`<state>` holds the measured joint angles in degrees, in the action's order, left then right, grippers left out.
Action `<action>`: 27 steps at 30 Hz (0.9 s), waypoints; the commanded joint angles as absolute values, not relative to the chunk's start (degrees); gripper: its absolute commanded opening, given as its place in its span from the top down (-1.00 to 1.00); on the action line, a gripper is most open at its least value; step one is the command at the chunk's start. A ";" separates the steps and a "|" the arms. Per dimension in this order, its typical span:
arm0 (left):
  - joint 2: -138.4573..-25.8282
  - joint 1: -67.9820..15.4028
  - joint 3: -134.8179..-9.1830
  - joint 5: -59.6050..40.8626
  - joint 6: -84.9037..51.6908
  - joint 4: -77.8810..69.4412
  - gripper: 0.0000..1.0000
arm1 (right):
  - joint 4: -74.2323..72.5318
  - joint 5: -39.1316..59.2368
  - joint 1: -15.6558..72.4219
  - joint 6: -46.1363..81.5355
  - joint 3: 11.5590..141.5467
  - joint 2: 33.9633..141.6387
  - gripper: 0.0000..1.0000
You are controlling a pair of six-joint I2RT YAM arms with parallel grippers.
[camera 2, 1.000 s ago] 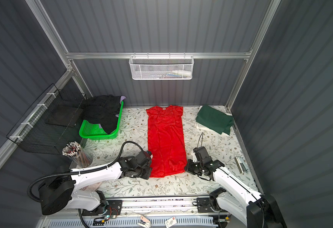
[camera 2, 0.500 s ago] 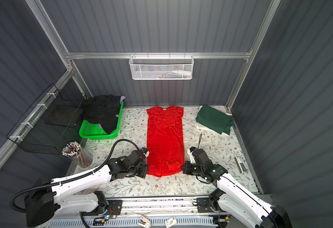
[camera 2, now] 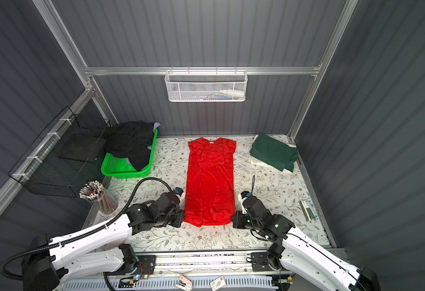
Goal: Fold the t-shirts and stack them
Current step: 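Lift the hem with both grippers and fold it toward the collar, then lay the hem down near the collar and open both grippers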
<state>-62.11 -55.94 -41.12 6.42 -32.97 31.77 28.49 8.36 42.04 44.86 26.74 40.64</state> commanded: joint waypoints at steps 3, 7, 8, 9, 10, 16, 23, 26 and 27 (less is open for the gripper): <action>-66.52 -56.21 -47.30 12.60 -36.21 37.03 1.00 | 30.91 1.70 42.23 46.12 31.93 44.58 1.00; -67.55 -56.16 -47.65 16.42 -38.04 34.61 1.00 | 27.38 2.14 41.76 45.64 33.51 48.52 1.00; -68.34 -56.09 -48.68 17.80 -38.22 34.65 1.00 | 26.88 2.18 41.26 45.51 34.17 49.74 1.00; -69.40 -55.99 -49.99 19.05 -38.31 34.95 1.00 | 26.75 2.35 40.66 45.25 34.92 50.97 1.00; -70.32 -55.63 -51.08 19.51 -38.18 35.07 1.00 | 26.70 2.46 40.07 44.96 35.59 51.88 1.00; -77.60 -48.51 -55.74 14.80 -35.72 30.59 1.00 | 22.70 4.91 33.61 42.89 37.72 56.46 1.00; -84.91 -43.45 -60.88 14.82 -31.92 27.05 1.00 | 19.54 10.28 25.22 37.45 46.37 70.20 1.00; -88.40 -41.98 -64.47 15.26 -29.54 27.18 1.00 | 20.29 12.30 24.44 34.35 51.90 76.83 1.00; -89.48 -41.72 -65.54 15.59 -28.86 27.24 1.00 | 20.62 12.43 24.35 33.60 53.47 78.84 1.00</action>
